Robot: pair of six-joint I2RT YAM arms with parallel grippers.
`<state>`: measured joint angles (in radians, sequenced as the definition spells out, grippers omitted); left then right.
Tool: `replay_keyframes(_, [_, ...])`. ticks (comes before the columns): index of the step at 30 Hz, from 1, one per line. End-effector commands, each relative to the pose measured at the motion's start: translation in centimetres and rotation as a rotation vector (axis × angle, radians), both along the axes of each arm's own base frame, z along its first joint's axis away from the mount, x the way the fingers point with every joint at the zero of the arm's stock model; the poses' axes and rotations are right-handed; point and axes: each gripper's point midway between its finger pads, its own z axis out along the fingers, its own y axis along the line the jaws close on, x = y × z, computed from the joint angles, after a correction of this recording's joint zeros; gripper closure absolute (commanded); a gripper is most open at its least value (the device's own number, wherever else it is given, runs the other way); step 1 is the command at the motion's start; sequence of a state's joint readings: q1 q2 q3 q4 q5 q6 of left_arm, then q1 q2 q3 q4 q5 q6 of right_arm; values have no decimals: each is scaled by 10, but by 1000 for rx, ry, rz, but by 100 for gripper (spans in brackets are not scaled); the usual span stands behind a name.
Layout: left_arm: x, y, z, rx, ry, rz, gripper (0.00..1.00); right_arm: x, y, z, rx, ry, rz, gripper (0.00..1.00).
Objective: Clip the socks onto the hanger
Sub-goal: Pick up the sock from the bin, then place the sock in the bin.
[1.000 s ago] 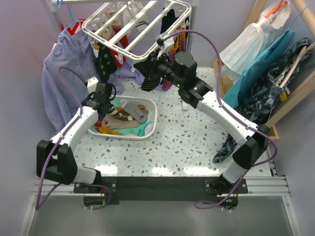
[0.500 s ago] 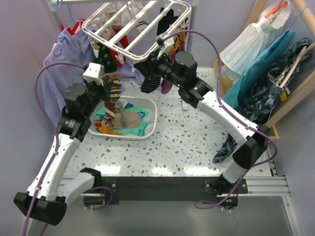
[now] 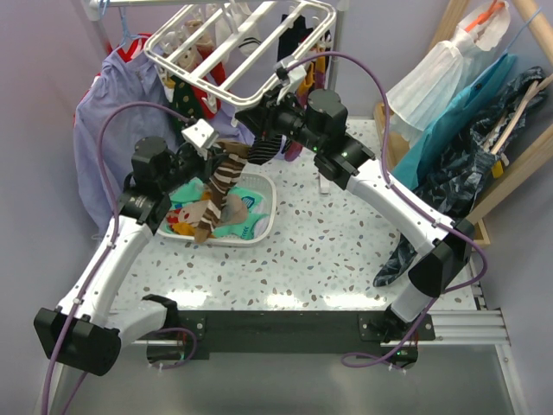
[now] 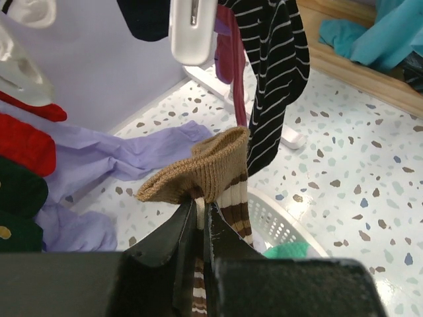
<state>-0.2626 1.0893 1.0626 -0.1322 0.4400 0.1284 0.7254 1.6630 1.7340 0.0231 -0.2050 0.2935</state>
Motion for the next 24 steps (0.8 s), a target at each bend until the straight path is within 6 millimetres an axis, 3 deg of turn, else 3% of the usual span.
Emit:
replay_keyframes(1, [-4,-6,6,33,-42,-55,100,-11,-8,24,10,-50,20,96])
replay_keyframes(2, [-8,-5,-11,40,-7,-55,100,-10,-9,24,10,-51,15,96])
replay_keyframes(4, [-14,-3,-23,25,24,-45,100,-10,-10,21,5,-48,14,96])
replay_keyframes(5, [-18,-1,-43,24,69,-37,100,-10,-10,20,3,-46,15,96])
replay_keyframes(7, [-18,4,-55,-24,109,26,100,-10,-10,18,1,-43,15,96])
replay_keyframes(10, [-17,18,-104,-61,240,155,93,-10,-11,17,-2,-42,12,96])
replay_keyframes(13, [-15,23,-130,-91,324,221,88,-10,-11,17,1,-37,13,96])
replay_keyframes(19, [-17,24,-153,-116,397,257,78,-10,-13,19,3,-42,9,96])
replay_keyframes(24, [-13,22,-142,-134,357,250,61,-10,-12,19,2,-43,12,96])
